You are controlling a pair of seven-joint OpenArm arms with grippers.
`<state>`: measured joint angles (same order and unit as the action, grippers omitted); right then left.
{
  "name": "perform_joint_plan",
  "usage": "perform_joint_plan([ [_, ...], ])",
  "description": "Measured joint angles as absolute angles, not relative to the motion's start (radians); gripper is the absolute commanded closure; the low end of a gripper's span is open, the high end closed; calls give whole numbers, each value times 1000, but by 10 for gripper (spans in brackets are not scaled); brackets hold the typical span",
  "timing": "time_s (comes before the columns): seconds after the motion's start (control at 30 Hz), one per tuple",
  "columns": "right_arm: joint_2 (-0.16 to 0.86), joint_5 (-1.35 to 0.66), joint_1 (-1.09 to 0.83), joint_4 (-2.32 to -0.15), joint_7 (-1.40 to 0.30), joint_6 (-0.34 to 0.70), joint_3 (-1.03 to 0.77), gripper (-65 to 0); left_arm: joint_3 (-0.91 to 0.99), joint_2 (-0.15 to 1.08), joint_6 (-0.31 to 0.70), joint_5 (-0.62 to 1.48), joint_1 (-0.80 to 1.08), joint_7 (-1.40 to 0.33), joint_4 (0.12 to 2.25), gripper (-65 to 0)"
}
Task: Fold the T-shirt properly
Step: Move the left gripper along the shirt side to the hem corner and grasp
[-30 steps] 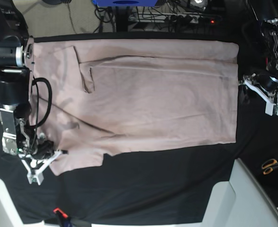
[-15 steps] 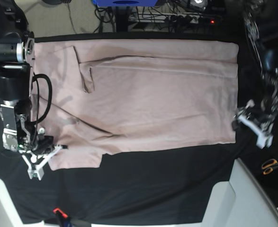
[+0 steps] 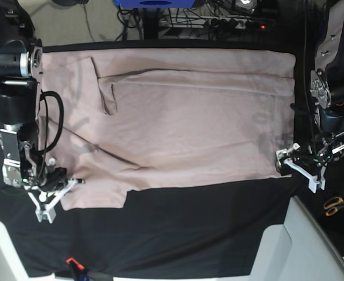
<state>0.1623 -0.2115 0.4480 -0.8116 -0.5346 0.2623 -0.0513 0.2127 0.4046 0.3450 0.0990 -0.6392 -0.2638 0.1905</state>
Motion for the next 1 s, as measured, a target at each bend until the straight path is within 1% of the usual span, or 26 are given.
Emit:
perform_joint_plan([
  [0.13,162,-209,448,-812,-535,262,-52,-8,211,403,347,81,-635,-255,181,-601],
  [0.23,162,-210,449,-812,-535,262,-52,-8,212,386,346,81,-600,-236,217,-601],
  [0.33,162,-209,449,-812,-535,262,-52,-8,223,376,410,79,-558,-276,292,-599],
  [0.53,164,-208,451,-812,-535,262,-52,-8,235,356,419,79,-496,-341,403,-597],
  [0.63,163,-208,451,-812,-535,262,-52,-8,291,356,448,140,-447,-352,453,-597],
  [0.67,163,-208,451,-812,-535,262,-52,-8,294,358,458,160,-427,-363,479,-592],
  [0.7,162,-208,451,-812,-534,261,-52,-8,294,358,462,168,-411,-373,502,-573],
  [0.73,162,-209,451,-812,-533,262,-52,-8,294,356,464,164,-395,-385,528,-528],
  [0.8,162,-209,451,-812,-532,262,-52,-8,294,355,460,169,-371,-394,558,-398],
  [0.97,162,-209,451,-812,-532,262,-52,-8,304,356,445,175,-361,-410,561,-13],
  [1.0,162,-209,451,-812,-532,262,-52,-8,307,353,446,177,-360,-411,561,0],
])
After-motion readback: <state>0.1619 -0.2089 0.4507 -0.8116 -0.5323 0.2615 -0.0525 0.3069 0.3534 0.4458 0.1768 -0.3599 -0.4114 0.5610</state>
